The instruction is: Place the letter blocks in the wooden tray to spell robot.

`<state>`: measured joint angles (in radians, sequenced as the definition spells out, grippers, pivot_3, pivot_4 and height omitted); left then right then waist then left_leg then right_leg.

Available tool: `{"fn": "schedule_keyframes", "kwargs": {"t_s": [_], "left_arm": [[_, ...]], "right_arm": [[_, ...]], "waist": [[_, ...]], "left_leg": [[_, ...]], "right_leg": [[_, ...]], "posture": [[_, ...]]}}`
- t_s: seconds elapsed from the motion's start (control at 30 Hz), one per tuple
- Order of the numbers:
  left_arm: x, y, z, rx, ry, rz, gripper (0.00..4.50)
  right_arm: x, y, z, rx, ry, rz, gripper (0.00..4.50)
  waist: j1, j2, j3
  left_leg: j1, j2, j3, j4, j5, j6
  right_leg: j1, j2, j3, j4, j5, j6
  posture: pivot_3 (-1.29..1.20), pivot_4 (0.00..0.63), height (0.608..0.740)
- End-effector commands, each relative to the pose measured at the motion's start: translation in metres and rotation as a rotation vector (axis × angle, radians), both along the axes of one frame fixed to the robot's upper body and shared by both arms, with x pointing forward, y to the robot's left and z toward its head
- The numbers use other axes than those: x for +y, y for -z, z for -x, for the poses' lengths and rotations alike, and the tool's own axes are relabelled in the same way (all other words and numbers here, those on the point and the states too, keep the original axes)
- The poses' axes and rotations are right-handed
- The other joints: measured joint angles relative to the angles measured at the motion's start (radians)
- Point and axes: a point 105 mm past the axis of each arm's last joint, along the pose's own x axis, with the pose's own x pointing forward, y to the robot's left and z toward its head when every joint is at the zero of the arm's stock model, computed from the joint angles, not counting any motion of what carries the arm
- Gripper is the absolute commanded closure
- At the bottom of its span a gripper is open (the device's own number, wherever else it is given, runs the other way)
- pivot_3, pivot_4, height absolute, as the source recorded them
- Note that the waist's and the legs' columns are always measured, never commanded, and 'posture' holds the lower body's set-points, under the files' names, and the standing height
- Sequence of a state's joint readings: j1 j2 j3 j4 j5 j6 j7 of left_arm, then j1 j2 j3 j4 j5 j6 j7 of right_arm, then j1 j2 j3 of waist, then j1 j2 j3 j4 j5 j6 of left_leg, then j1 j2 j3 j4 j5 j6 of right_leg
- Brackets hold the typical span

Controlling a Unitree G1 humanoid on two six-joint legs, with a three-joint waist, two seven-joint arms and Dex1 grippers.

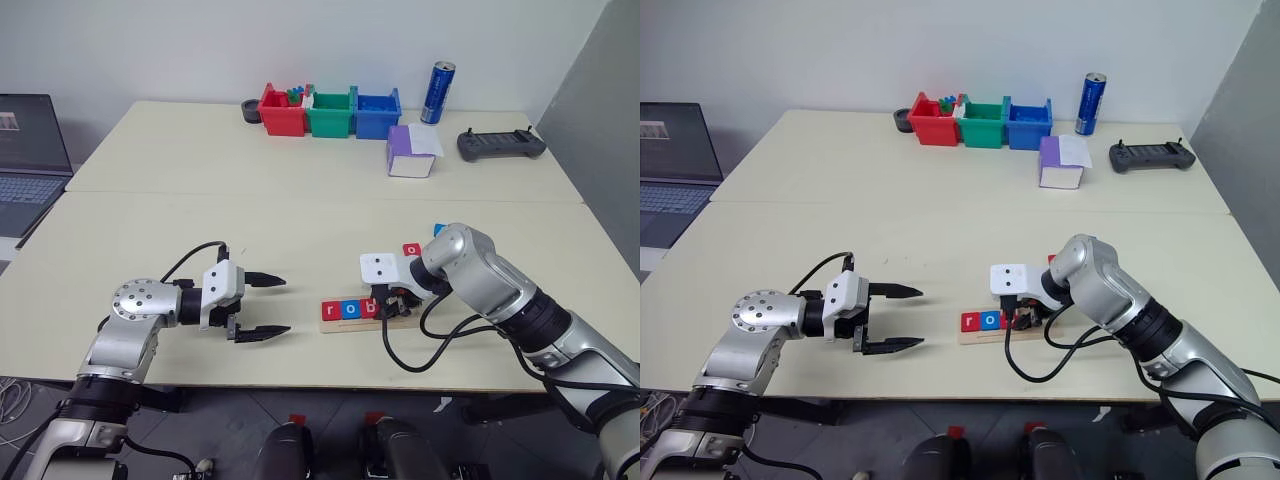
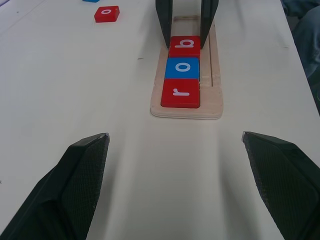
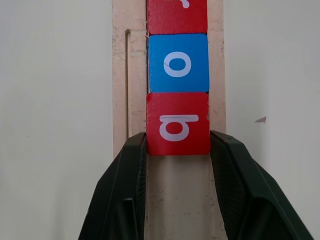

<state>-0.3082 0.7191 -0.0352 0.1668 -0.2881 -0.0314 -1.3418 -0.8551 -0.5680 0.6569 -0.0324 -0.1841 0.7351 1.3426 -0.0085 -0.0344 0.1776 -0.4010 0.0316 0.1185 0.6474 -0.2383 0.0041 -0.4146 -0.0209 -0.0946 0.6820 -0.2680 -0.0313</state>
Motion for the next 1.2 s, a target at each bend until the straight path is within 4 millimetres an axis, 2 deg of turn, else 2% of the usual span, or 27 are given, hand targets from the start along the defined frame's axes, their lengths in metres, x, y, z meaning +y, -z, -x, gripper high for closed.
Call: {"fn": "schedule_keyframes", "kwargs": {"t_s": [0.03,0.33,1.2], "left_arm": [[-0.002,-0.006,-0.001,-0.038,0.014,0.002,0.00],[0.002,-0.006,-0.005,-0.040,0.009,-0.005,0.00],[0.003,-0.005,-0.004,-0.045,0.004,-0.007,0.00]], "right_arm": [[0.008,-0.014,-0.001,-0.051,-0.026,-0.009,3.05],[0.004,-0.022,0.001,-0.042,-0.018,-0.035,3.05],[-0.003,-0.009,0.001,-0.019,-0.027,-0.011,3.05]], "waist": [[0.000,0.000,0.000],[0.000,0.000,0.000],[0.000,0.000,0.000]], "left_leg": [[0.000,0.000,0.000,0.000,0.000,0.000],[0.000,0.000,0.000,0.000,0.000,0.001],[0.000,0.000,0.000,0.000,0.000,0.001]], "right_leg": [[0.000,0.000,0.000,0.000,0.000,0.000],[0.000,0.000,0.000,0.000,0.000,0.000],[0.000,0.000,0.000,0.000,0.000,0.000]], "posture": [[0.00,0.150,0.740],[0.00,0.150,0.740],[0.00,0.150,0.740]]}}
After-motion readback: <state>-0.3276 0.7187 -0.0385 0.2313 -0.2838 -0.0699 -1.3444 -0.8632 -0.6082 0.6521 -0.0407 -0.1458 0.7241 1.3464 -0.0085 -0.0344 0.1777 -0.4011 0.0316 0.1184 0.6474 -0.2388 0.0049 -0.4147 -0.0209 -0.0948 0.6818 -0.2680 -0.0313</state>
